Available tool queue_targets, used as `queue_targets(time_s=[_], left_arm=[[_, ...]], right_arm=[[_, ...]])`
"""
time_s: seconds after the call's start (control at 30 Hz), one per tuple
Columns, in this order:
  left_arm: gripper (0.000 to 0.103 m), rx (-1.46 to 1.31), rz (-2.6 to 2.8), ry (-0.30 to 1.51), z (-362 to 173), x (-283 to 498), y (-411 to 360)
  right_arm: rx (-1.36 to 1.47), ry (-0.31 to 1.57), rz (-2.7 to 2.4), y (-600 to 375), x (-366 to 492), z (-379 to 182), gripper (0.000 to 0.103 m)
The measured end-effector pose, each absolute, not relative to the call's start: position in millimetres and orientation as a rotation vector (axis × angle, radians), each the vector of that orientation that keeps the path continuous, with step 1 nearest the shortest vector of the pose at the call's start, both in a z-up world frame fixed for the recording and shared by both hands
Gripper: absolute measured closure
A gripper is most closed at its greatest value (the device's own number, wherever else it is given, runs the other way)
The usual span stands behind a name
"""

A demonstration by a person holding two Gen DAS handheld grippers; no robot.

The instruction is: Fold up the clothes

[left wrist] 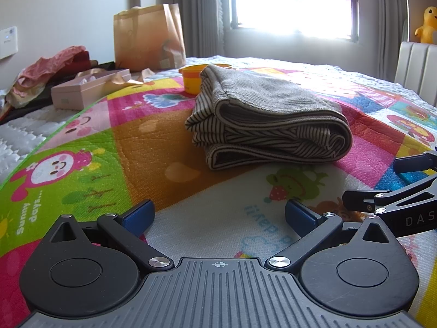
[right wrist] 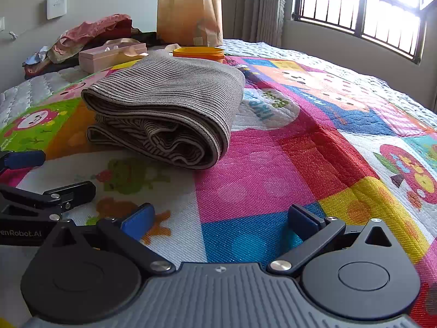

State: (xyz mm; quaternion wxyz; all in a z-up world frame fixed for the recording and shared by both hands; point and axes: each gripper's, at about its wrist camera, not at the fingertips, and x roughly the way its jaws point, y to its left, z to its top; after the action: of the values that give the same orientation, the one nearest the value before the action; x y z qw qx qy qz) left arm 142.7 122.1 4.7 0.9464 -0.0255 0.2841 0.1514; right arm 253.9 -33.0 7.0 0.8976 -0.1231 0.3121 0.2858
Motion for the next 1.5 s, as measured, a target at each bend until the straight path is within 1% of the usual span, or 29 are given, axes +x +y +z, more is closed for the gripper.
queue_targets(time_s=[1.5], left_arm=[[0.000,-0.064,0.304,0.585,5.9,140.7,123.4]], right_arm=[[-0.256,0.646,0.594,-34.1,253.7,7.8,0.000]])
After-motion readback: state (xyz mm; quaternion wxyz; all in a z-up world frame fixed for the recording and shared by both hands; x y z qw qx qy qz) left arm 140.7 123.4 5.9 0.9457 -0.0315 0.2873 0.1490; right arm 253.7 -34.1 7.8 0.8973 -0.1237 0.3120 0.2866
